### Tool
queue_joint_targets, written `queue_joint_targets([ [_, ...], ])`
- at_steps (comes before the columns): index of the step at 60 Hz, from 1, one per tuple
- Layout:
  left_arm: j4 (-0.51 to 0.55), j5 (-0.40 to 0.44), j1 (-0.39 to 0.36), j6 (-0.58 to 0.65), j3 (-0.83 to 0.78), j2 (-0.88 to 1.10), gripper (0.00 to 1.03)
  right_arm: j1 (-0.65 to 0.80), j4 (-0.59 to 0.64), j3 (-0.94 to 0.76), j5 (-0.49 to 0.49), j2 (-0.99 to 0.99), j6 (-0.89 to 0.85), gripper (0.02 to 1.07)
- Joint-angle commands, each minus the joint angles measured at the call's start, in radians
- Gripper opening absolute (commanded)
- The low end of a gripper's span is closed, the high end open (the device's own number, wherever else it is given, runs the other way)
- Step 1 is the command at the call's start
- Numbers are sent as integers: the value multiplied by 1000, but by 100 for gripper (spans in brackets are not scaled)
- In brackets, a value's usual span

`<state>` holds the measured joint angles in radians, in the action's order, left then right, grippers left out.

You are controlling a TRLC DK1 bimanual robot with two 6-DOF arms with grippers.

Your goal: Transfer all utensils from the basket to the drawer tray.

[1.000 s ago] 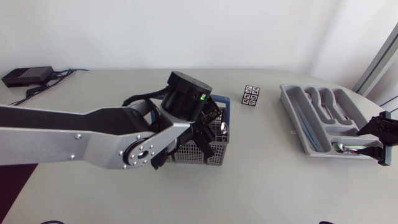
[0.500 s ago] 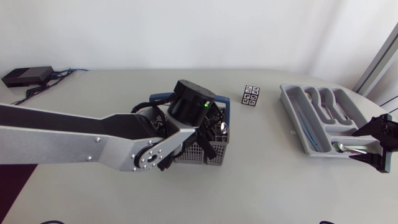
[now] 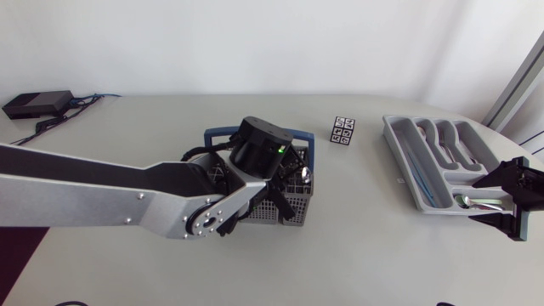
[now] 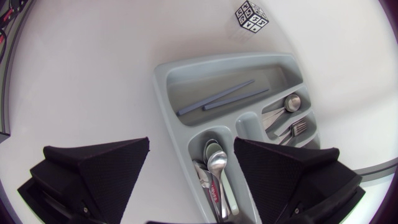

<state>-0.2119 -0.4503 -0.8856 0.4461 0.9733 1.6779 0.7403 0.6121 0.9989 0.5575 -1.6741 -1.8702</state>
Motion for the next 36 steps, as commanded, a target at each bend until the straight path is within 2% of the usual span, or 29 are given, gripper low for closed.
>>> queue_joint_targets([
  [1,-20,-1,4,6,-45,3,6,-12,-9,-37,12,25,9,100],
  [16,-116,1,2,19,-130,-84,4,-42,-12,-74,15,71,37,100],
  [27,-238,-1,-12,42,-206,-147,4,-90,-38,-134,16,122,78,100],
  [31,-245,-1,-13,49,-212,-161,4,-110,-48,-157,16,140,91,100],
  [36,-287,-1,-19,86,-229,-185,4,-136,-52,-183,16,168,109,100],
])
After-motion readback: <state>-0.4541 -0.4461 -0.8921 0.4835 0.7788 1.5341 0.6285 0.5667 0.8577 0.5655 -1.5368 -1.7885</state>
